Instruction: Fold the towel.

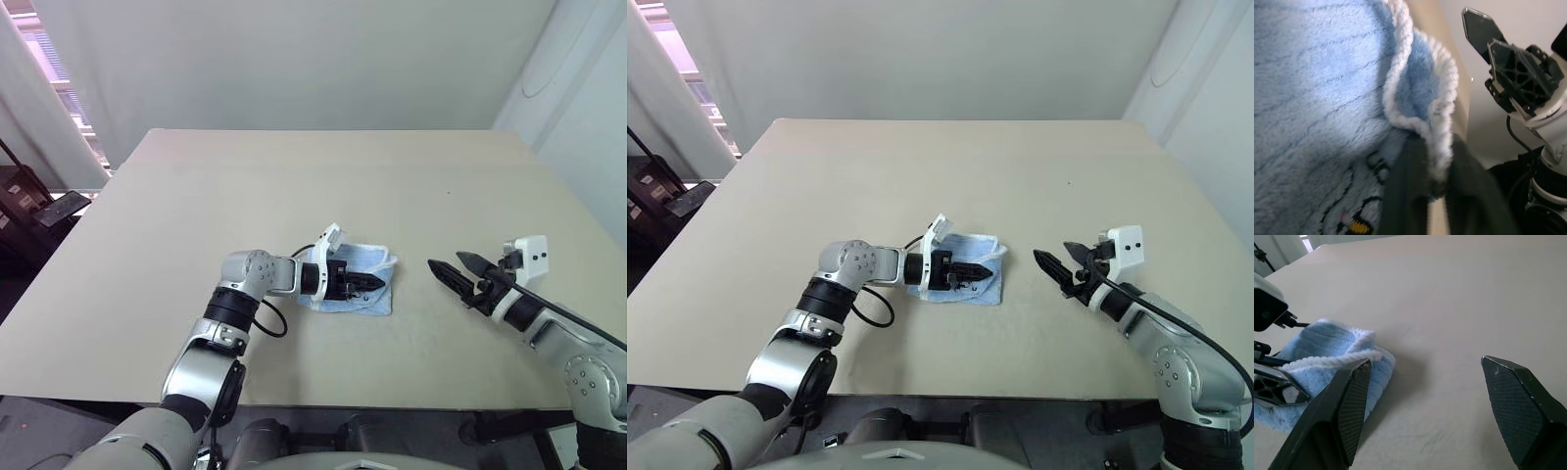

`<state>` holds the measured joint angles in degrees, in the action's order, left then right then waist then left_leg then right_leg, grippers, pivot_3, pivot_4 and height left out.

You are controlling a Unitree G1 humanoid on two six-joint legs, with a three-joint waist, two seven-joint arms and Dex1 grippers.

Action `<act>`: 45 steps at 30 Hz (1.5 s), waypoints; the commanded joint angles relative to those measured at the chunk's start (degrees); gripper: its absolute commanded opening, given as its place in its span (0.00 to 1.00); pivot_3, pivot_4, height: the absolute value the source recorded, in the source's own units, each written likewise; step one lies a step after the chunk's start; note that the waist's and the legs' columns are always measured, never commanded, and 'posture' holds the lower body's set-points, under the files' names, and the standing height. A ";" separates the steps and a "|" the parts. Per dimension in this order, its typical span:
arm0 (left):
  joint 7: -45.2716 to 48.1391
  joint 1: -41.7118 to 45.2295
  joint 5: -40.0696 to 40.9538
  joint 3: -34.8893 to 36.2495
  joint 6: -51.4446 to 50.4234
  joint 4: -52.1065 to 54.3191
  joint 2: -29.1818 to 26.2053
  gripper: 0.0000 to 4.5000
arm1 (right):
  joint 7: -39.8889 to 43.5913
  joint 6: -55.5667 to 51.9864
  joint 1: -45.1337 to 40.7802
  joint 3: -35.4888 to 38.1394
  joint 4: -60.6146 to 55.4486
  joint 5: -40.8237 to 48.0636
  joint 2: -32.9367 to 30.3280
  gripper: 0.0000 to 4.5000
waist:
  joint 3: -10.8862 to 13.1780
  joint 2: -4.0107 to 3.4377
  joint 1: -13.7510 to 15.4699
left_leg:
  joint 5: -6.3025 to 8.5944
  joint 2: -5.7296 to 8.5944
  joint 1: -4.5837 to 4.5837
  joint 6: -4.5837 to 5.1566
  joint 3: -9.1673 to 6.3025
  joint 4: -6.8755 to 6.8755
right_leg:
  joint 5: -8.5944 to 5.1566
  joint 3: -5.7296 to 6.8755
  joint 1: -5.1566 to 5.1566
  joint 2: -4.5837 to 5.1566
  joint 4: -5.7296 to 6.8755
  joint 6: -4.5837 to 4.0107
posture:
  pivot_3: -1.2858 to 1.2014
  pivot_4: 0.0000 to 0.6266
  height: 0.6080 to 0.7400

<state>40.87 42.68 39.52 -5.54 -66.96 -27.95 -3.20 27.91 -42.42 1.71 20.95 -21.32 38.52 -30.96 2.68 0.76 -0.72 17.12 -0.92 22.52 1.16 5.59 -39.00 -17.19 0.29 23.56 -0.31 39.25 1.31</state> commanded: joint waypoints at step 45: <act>30.51 -0.24 -31.06 -5.13 70.91 -30.25 -7.29 0.00 | 16.87 8.74 -17.12 -24.39 30.25 -8.84 8.01 0.01 | -0.10 0.22 -0.11 | 0.12 0.00 -0.11 0.24 0.13 -0.16 | 0.10 -0.02 -0.14 0.05 0.03 -0.12 | 0.52 0.00 0.88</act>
<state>71.70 41.60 10.27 -10.55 2.70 -56.36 -10.59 44.39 -34.18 -15.27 -3.02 8.23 30.54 -23.46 2.58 0.98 -0.83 17.24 -0.92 22.34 1.39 5.71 -39.17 -17.09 0.27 23.35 -0.25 39.28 1.19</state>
